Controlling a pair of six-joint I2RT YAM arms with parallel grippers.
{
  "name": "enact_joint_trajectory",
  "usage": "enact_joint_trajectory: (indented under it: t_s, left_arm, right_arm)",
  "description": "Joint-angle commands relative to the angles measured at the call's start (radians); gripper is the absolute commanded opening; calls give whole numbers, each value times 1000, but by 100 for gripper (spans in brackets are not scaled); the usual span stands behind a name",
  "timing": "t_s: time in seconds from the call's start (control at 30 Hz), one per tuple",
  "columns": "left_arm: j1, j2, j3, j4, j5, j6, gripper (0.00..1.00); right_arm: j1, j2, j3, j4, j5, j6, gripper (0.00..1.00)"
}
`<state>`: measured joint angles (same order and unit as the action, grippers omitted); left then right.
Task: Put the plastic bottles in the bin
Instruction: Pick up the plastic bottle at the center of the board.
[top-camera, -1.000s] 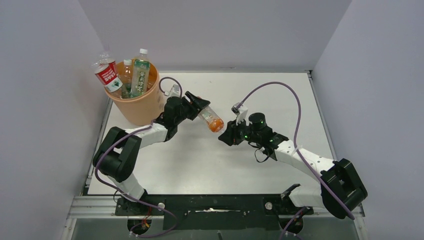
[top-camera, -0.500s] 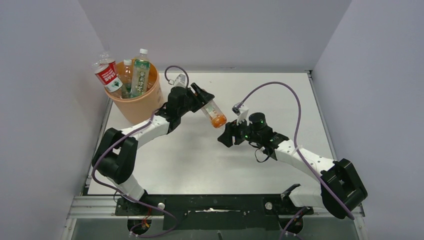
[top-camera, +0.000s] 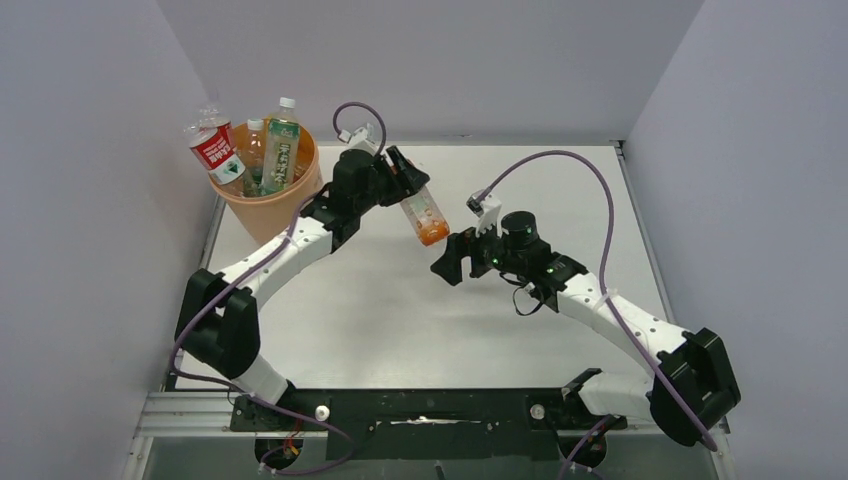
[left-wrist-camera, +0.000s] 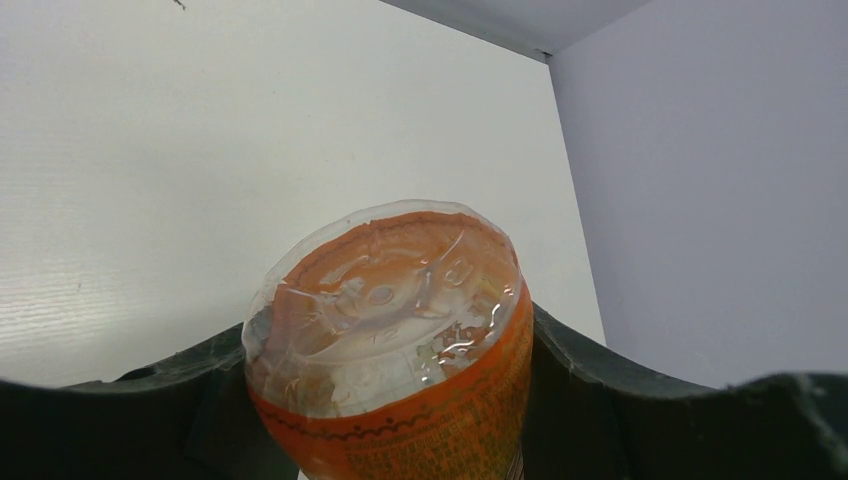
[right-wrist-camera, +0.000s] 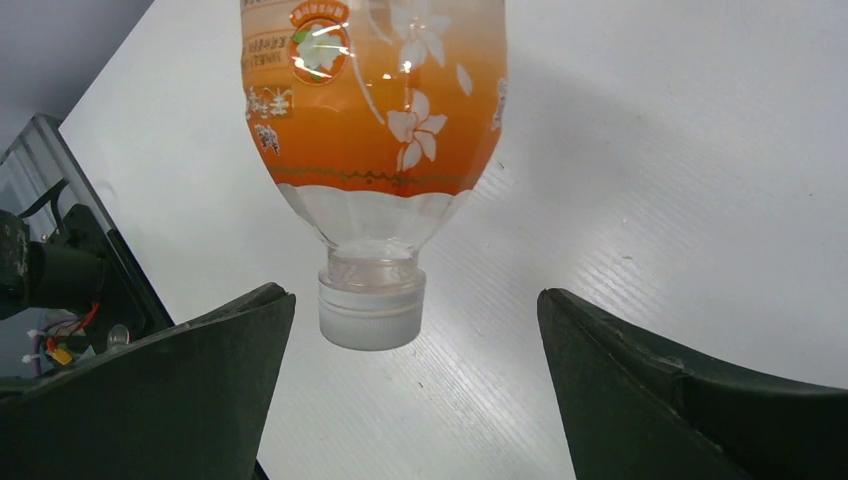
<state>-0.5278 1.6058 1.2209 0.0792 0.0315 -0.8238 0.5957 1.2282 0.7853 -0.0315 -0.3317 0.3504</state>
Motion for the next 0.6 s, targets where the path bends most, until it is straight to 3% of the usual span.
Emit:
enact_joint_trajectory:
  t_s: [0.0,0.57]
  left_arm:
    - [0,-86,101,-77,-24,92,44]
    - [82,-188,316,-325,-40,275,45]
  right_arm:
    - [1,-59,80,-53,28,-8,98]
    - [0,-115,-9,-18,50,33,98]
